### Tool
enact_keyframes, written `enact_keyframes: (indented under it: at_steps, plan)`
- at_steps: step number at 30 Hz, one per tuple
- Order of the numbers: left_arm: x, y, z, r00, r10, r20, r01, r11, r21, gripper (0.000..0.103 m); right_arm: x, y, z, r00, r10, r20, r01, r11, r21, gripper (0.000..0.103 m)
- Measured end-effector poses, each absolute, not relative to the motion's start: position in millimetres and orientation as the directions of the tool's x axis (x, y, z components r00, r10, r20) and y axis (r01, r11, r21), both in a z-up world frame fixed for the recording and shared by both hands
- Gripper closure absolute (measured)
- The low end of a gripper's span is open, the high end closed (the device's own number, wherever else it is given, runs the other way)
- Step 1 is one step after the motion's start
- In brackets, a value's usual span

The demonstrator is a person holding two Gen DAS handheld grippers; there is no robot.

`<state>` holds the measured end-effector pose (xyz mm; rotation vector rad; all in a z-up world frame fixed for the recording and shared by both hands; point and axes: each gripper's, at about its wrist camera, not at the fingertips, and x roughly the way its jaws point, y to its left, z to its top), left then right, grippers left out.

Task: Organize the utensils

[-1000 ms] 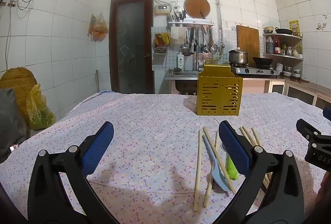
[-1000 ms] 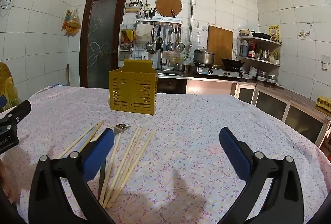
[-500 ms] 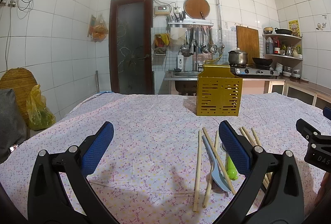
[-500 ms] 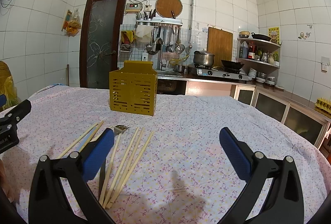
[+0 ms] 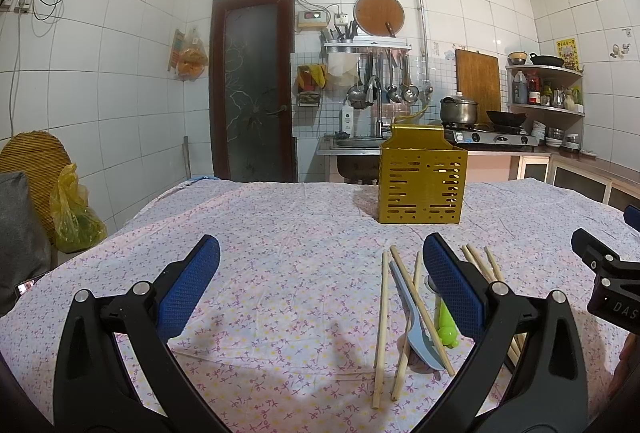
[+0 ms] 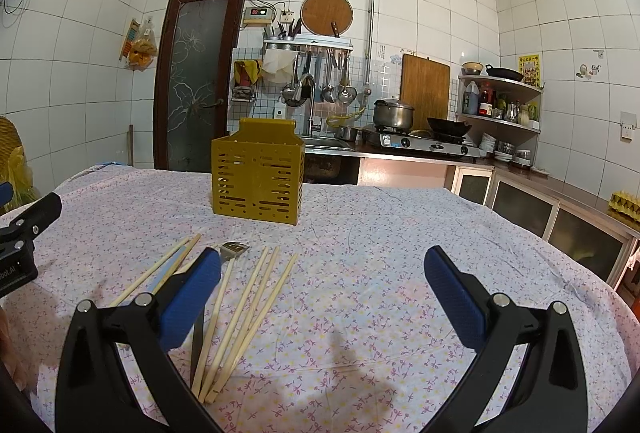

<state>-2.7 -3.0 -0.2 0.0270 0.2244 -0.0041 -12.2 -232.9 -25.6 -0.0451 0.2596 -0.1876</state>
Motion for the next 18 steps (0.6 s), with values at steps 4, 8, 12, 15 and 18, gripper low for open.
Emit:
enact_keyframes:
  at_steps: [4,8,12,15,18]
  plan:
    - [-4.3,-5.0,0.2,0.975,-0.004,-0.221,0.01,1.0,0.026,0.005,-12.4,-233.1,-25.4,0.949,-0.19,-0.251,0.178,0.982,-0.069,0.004]
    - [-8.0,-6.4,4.4,0.975,-0.009,-0.22,0.016,1.0,0.027,0.005,-12.1,-232.4,-26.0,0.949,-0.19,-0.25,0.179,0.981,-0.069,0.004]
    - [-8.3,-6.7,4.5,0.975,-0.009,-0.22,0.016,1.0,0.027,0.005,-14.4,-233.0,-24.4,0.95,-0.191,-0.249,0.179,0.981,-0.069,0.004]
    - [-8.3,-6.9,4.5,0.975,-0.009,-0.22,0.016,1.0,0.027,0.005,-13.7,-232.6,-25.2,0.949,-0.191,-0.25,0.179,0.981,-0.069,0.004]
    - [-8.4,-7.0,4.6,0.976,-0.009,-0.22,0.015,1.0,0.027,0.005,-14.1,-233.1,-24.4,0.949,-0.191,-0.249,0.179,0.981,-0.069,0.004]
